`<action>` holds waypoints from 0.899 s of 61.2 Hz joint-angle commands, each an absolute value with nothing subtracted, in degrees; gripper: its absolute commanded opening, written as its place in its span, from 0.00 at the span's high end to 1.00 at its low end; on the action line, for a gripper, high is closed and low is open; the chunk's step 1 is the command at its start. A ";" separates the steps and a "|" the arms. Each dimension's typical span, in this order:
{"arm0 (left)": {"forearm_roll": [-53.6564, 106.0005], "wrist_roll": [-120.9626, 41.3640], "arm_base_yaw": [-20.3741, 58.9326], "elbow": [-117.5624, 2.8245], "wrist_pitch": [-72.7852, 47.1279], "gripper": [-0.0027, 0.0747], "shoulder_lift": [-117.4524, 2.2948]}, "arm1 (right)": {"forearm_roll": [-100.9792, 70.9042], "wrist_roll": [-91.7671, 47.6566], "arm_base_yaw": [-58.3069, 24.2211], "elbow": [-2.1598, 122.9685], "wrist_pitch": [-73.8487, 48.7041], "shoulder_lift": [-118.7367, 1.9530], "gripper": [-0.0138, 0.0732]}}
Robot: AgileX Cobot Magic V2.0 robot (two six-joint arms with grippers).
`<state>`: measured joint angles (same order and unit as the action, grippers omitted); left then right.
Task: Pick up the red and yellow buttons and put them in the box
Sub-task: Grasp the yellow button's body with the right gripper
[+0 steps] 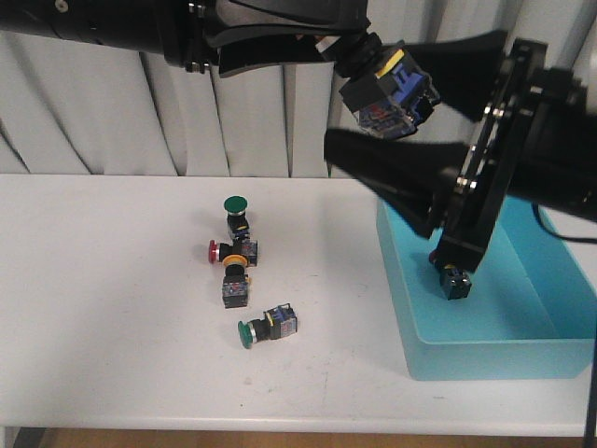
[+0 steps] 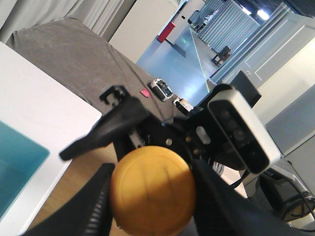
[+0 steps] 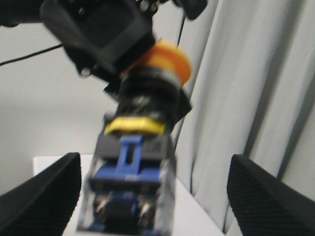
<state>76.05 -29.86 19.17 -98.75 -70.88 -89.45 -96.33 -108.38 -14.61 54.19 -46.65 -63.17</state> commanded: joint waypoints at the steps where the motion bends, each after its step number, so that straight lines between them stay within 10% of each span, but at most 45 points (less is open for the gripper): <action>1: 81.00 -29.88 19.44 -100.62 -70.21 0.98 -87.34 | -103.06 -108.50 -14.85 57.49 -46.85 -62.47 0.17; 20: 80.89 -29.88 19.44 -100.62 -70.04 0.98 -87.34 | -102.73 -105.96 -14.85 57.66 -46.13 -62.27 0.31; 41: 80.43 -29.88 19.44 -100.62 -69.11 0.97 -87.34 | -102.63 -104.71 -14.85 57.66 -47.36 -62.27 0.85; 55: 74.65 -29.88 19.44 -100.62 -68.63 0.91 -87.34 | -102.63 -104.71 -14.85 57.66 -47.36 -62.27 0.85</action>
